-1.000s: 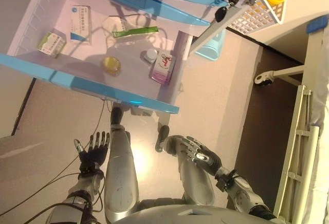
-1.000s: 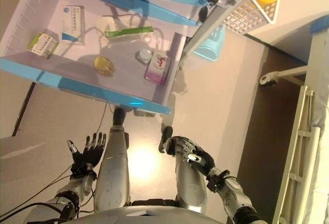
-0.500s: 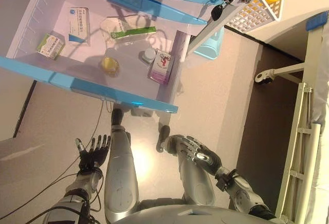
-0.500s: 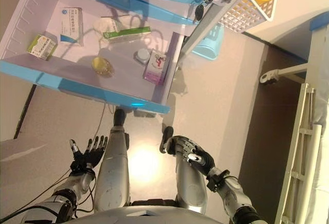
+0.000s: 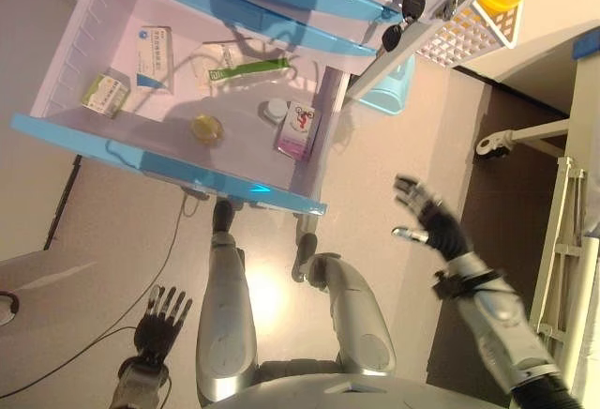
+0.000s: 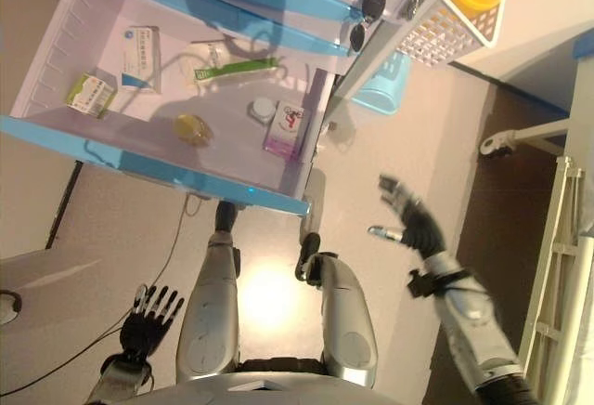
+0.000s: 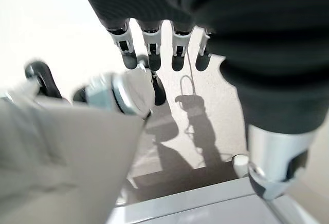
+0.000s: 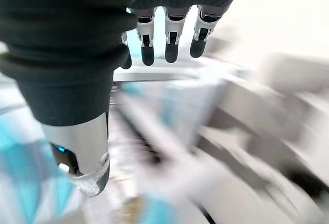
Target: Open the drawer and pick up the medicine
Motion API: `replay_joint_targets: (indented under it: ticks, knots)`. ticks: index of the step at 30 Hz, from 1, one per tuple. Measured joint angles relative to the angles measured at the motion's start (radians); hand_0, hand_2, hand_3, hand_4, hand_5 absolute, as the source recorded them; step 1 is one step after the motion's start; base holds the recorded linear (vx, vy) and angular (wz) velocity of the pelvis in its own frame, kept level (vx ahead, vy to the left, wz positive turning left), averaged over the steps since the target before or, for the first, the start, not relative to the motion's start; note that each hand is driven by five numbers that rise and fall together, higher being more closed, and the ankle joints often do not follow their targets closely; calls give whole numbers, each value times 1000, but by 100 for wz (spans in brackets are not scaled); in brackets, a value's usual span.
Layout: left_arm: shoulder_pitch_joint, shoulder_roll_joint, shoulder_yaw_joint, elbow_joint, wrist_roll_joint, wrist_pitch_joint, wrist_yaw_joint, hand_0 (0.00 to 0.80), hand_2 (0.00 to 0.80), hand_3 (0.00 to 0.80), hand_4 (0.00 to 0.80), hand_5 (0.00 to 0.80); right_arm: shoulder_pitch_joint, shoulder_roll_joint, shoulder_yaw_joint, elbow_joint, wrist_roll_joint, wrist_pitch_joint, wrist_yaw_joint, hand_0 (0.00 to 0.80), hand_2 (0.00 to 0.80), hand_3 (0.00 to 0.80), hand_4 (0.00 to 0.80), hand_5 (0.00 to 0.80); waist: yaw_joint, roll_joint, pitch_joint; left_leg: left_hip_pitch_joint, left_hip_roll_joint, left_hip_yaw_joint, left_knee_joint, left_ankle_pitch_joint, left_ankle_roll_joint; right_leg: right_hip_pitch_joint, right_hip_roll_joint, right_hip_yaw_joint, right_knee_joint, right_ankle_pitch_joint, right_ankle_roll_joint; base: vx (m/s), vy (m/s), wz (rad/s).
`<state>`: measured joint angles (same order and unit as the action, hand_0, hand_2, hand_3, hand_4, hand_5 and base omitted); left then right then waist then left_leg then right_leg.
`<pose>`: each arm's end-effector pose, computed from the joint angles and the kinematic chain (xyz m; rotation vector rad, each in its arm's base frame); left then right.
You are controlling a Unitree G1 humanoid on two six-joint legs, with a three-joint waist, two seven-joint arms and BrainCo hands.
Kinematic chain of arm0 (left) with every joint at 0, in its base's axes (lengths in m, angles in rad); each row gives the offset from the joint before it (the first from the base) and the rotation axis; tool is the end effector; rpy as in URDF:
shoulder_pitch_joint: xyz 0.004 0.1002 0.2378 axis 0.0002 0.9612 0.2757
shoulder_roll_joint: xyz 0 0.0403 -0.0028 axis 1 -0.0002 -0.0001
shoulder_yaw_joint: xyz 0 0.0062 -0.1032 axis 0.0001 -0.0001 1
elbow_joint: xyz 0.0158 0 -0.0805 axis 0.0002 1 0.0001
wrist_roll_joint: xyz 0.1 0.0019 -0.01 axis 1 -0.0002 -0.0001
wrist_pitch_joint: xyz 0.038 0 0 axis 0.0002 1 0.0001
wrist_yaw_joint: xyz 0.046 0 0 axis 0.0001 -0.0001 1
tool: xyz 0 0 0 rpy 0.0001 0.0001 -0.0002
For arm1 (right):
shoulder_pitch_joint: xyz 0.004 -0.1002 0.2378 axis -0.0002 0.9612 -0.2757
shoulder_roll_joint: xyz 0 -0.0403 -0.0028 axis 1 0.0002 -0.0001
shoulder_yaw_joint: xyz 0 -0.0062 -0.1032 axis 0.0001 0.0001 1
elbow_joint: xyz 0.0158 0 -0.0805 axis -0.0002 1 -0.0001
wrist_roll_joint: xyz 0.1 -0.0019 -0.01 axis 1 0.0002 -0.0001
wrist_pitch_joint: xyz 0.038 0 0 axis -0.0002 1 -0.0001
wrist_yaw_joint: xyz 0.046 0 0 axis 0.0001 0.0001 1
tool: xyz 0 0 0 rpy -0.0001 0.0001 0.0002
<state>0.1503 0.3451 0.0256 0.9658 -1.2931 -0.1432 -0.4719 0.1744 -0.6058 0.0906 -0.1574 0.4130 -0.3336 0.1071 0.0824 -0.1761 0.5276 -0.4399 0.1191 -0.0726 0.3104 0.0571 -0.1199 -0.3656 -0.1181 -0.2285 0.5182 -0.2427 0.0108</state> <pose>0.0633 0.2752 -0.0909 -0.8858 0.4391 0.4740 0.1679 -0.2325 0.0784 -0.1648 -0.2464 0.2570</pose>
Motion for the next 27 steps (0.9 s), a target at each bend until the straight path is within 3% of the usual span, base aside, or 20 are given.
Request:
replay_joint_targets:
  ticks: [4,7,13,19,27]
  knots:
    - [67,-6,12,-51,35,-81,-29,0,0,0,0,0,-18,-116,-103,-160,-181,-8,-37,0,0,0,0,0,29,4,2,46,-13,10,-24,-4,9,64,-10,-5,-54,9,17,31,33,8]
    - [71,-11,27,-52,39,-99,-31,0,0,0,0,0,-46,-158,-125,-254,-279,-11,-34,0,0,0,0,0,40,6,2,67,-20,18,-26,-12,20,111,-12,-11,-100,19,32,43,-13,8]
    - [70,-18,48,-46,110,-102,-22,0,0,0,0,0,-190,-241,-120,-372,-296,21,57,0,0,0,0,0,81,6,1,124,-32,25,-38,-28,34,211,-19,-35,-178,31,49,48,-10,13]
    - [58,-8,44,-47,151,-109,0,0,0,0,0,0,-373,-241,4,-384,-308,121,126,0,0,0,0,0,123,6,1,120,-36,22,-38,-29,37,247,-12,-62,-228,48,57,-1,-35,12]
    - [19,25,9,-50,199,-126,36,0,0,0,0,0,-503,-190,171,-335,-475,235,138,0,0,0,0,0,189,4,2,114,-38,7,-37,-29,38,288,-4,-94,-271,49,58,-1,-34,17]
